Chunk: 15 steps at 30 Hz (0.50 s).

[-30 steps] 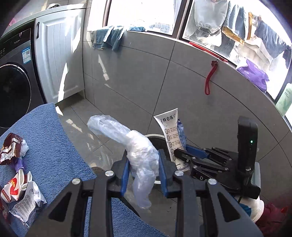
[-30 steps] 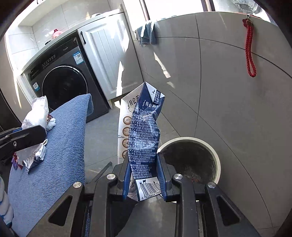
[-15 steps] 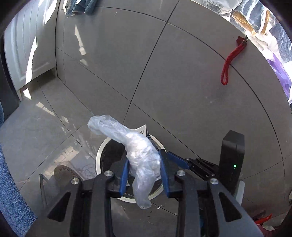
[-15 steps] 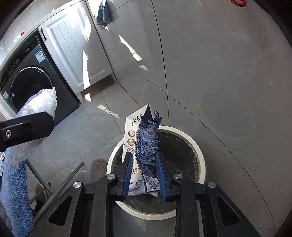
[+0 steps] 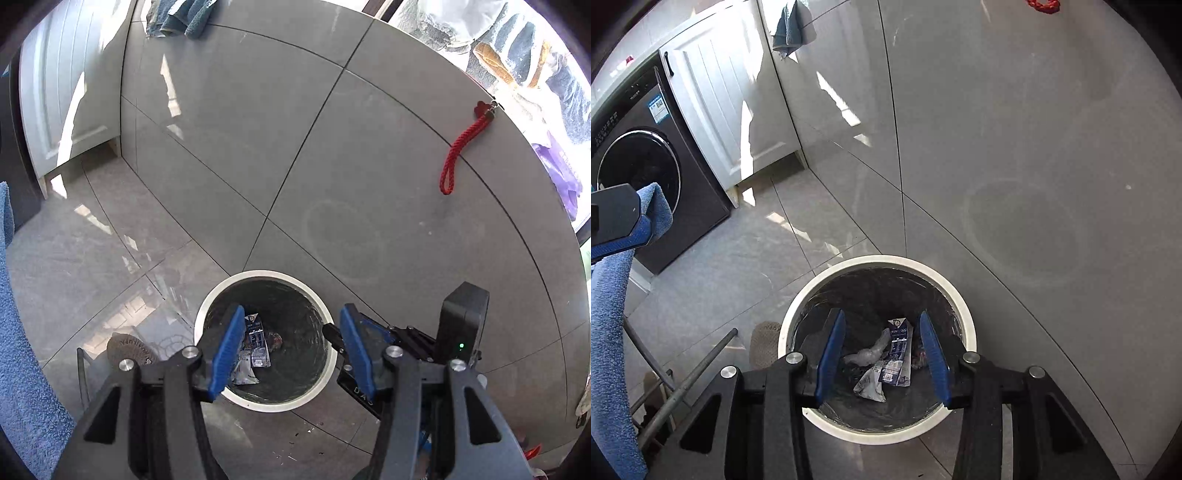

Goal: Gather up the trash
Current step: 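Return both tools to the table toward the red snack bag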

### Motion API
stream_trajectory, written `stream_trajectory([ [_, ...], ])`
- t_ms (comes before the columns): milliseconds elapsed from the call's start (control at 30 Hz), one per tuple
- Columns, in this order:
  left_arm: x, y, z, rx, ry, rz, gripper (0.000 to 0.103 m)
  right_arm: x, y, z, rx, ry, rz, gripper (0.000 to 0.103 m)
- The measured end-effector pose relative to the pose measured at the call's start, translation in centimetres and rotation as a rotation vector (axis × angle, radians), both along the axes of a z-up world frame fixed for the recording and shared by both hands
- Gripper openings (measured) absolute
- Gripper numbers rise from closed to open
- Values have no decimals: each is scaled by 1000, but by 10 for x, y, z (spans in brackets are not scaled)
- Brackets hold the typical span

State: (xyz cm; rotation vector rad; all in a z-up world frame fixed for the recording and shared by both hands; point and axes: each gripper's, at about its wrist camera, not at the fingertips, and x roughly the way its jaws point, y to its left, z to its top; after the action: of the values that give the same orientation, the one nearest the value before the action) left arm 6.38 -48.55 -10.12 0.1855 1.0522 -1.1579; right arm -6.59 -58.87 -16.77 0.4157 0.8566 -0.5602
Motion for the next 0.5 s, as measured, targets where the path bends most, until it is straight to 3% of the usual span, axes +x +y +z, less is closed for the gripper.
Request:
stream_trajectory([
  [233,0,92,51,-43,-148,121,52,-6,47,56,-83,-74,97,40],
  [500,5,255,99,-27,-310,312,52,-17,109,119,-137,-188,218,40],
])
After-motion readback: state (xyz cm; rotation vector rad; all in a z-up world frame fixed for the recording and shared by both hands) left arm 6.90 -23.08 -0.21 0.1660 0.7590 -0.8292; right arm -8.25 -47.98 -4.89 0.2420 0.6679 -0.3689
